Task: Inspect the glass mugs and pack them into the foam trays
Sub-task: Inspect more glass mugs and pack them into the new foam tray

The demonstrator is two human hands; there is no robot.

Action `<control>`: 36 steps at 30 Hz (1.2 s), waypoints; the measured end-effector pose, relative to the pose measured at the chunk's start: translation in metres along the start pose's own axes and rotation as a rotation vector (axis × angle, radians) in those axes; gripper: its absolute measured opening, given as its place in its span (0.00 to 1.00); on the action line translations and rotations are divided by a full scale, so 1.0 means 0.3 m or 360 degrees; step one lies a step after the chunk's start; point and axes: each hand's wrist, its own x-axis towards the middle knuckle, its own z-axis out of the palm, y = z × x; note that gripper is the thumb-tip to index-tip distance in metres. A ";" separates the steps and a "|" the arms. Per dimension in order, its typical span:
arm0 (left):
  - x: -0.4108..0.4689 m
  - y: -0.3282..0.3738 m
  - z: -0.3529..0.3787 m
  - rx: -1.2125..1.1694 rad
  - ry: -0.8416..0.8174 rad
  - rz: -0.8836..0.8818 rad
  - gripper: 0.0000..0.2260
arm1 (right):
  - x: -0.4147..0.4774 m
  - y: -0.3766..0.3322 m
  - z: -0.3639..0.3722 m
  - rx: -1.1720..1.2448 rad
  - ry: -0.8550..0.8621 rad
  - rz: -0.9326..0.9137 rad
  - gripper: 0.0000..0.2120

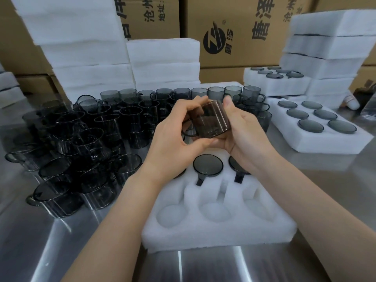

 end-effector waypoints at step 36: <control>-0.003 0.001 0.004 0.0028 -0.0071 -0.0103 0.36 | 0.011 0.023 -0.008 0.0205 -0.0325 0.0192 0.21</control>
